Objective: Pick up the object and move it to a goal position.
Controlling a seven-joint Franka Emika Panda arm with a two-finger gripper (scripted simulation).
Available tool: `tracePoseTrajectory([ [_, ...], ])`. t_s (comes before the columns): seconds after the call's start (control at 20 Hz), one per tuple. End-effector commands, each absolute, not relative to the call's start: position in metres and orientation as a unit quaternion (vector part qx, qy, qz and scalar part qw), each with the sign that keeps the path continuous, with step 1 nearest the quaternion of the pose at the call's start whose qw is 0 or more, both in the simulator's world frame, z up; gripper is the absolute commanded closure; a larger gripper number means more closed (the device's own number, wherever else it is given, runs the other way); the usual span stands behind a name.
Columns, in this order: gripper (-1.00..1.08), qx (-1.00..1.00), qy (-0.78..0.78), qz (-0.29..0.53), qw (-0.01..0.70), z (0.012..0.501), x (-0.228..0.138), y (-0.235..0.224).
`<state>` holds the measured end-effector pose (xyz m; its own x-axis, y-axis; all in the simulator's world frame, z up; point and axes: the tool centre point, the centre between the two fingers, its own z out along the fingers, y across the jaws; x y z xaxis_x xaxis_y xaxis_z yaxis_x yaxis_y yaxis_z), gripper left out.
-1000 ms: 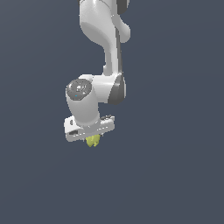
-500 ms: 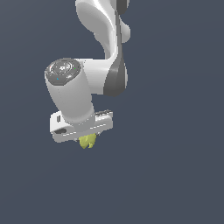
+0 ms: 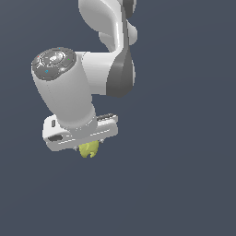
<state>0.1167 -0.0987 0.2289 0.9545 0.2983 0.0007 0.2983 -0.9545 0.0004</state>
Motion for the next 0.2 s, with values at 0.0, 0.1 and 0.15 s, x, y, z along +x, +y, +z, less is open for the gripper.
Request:
tracePoseTrajectory([
  [0.0, 1.08, 0.989, 0.151, 0.000, 0.000, 0.2317, 0.1186, -0.0990],
  [0.1, 1.08, 0.989, 0.151, 0.000, 0.000, 0.2325, 0.1192, -0.0991],
  [0.15, 1.08, 0.989, 0.151, 0.000, 0.000, 0.2326, 0.1192, -0.0991],
])
